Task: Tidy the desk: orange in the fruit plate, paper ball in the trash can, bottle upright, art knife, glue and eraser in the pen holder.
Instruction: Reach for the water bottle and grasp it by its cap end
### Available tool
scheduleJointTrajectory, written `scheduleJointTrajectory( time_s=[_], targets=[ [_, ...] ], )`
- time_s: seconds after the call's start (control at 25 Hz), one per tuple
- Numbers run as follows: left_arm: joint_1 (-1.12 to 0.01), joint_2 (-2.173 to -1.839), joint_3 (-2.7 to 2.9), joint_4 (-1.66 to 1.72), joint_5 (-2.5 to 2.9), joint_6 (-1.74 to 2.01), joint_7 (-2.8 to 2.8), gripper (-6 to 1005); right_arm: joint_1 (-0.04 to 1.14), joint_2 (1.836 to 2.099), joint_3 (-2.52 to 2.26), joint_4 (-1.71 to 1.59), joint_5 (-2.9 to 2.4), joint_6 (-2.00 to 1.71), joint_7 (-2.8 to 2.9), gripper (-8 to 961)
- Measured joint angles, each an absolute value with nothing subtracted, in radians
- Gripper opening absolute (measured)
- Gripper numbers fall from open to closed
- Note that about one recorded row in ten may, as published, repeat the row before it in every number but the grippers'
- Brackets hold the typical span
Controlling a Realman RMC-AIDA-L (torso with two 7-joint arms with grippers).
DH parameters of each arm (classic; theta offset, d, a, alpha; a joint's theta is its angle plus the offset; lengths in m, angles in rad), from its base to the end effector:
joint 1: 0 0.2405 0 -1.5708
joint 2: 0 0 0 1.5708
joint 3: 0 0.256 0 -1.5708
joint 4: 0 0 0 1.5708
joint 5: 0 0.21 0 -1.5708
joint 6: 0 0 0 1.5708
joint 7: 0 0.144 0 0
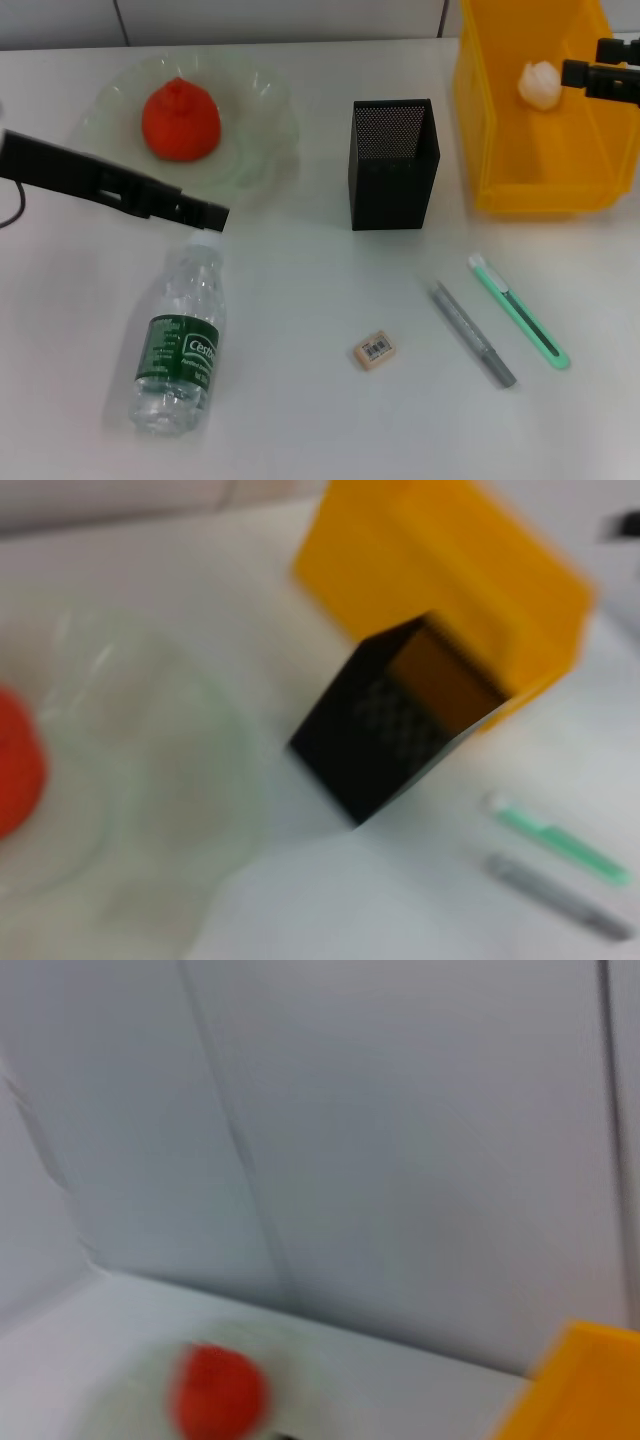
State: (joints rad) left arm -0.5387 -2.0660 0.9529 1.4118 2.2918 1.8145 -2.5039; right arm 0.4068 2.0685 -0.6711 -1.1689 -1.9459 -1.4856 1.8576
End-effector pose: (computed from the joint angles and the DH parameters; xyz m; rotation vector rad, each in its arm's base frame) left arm -0.1882 0.3338 0.0679 -2.6510 -1.2631 -0.0587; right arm 0.2559 0.3487 0.1073 -2.3572 0.7932 0.6328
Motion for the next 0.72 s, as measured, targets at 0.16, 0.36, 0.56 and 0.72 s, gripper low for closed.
scheduleJointTrajectory(
  time_s=[0.16,0.36,0.56,0.72],
  targets=[
    [-0.56,-2.07,1.073,1.406,2.414,1.745,-2.632,759,0.371,2.041,-0.631,-1.055,-1.828,-1.672,1.725,711],
    [-0.562,-2.071,1.17,1.404,2.46,1.693,-2.723,752,0.355,2.015,-0.638,-0.909,-1.879,-1.86,1.49,711],
    [-0.564,-2.072,1.217,1.373,2.473,1.627,-2.766,746,0.357,2.019,-0.641,-0.788,-1.961,-1.927,1.314,710],
    [-0.558,-2.073,1.258,1.355,2.5,1.542,-2.795,740,0.356,2.034,-0.665,-0.757,-1.967,-1.931,1.273,710]
  ],
)
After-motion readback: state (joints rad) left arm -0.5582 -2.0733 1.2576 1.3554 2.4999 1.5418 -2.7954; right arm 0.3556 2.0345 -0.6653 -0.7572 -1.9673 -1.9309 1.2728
